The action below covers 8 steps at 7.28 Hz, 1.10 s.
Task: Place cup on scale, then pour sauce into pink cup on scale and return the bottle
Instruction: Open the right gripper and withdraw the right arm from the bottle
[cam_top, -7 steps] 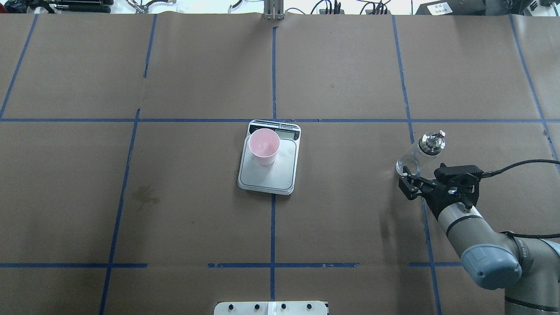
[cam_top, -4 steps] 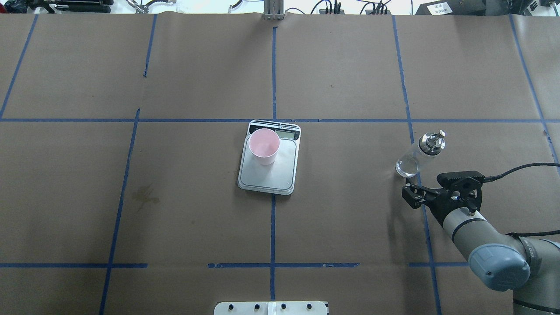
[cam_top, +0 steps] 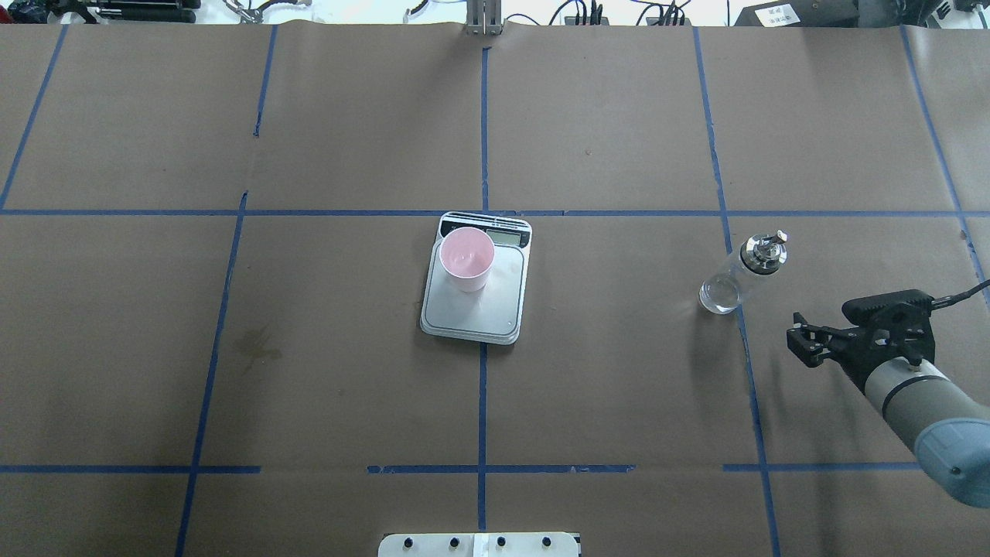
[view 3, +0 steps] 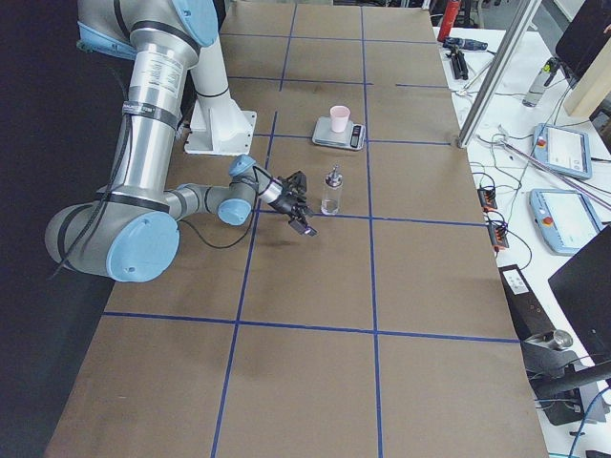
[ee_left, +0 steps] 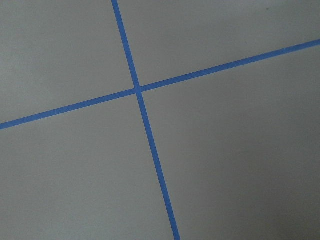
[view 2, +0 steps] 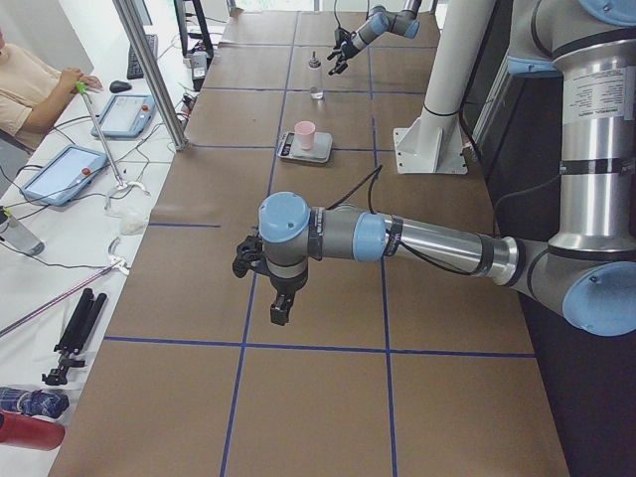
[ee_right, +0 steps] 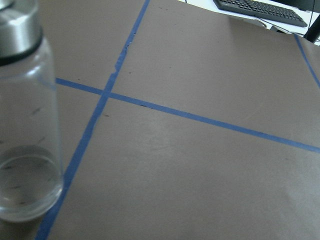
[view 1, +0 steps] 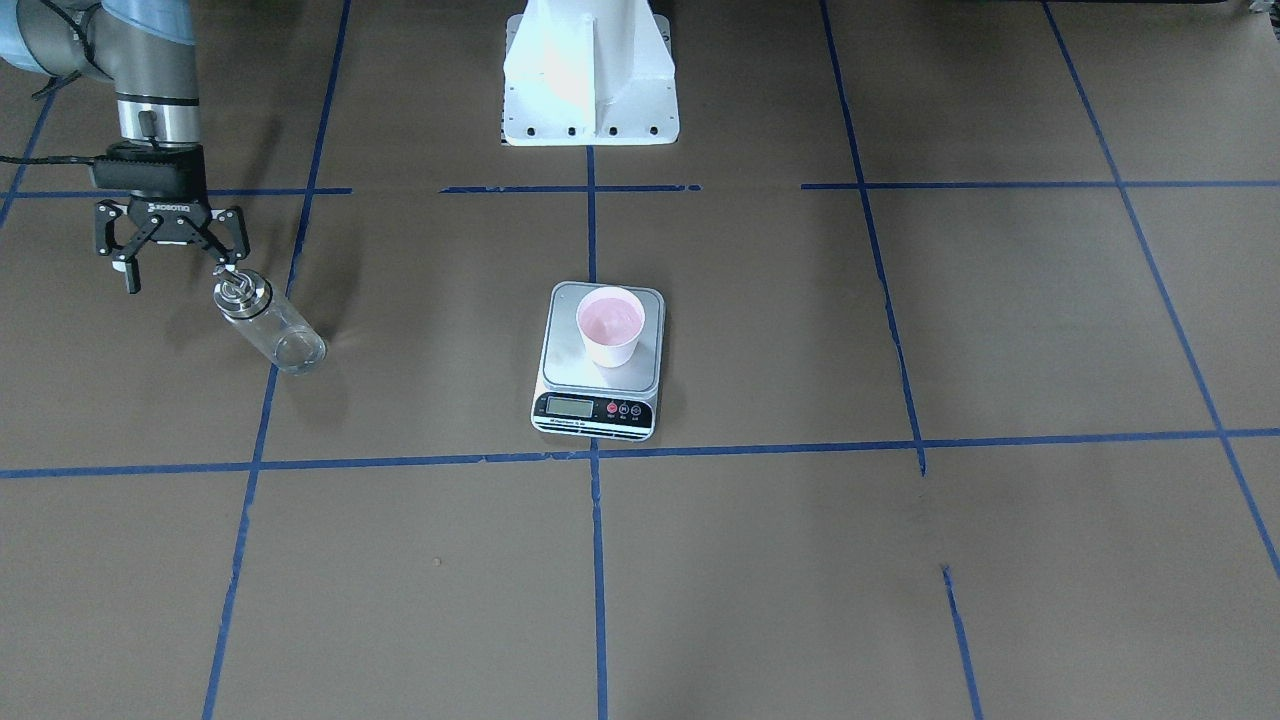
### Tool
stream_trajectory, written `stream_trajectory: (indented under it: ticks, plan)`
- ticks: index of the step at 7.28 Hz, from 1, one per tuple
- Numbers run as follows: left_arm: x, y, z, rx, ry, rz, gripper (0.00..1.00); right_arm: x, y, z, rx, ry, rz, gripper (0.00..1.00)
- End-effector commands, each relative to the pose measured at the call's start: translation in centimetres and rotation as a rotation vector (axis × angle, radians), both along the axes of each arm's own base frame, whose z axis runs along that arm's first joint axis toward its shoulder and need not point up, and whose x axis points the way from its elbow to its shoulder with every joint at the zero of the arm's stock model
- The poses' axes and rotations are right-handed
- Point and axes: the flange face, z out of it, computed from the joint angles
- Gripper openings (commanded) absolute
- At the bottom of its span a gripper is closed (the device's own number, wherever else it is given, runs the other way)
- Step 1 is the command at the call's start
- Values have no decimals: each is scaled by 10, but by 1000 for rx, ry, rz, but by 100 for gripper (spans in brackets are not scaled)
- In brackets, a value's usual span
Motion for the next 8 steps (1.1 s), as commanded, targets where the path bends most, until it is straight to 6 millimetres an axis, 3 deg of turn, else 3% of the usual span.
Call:
stream_trajectory:
  ticks: [1,5,7,8]
  plan:
    - [0,0,1,-2,0,0,100,69,-54,32,-50,159,-27,100]
    - [0,1,1,-2,0,0,100,209,-183,83,-207,195,-248,100]
    - [0,1,3,-6,0,0,100,265,-191,93,-313,187,-306,100]
    - [0,1,7,-11,0,1,100,280,-193,95,-388,123,-334,100]
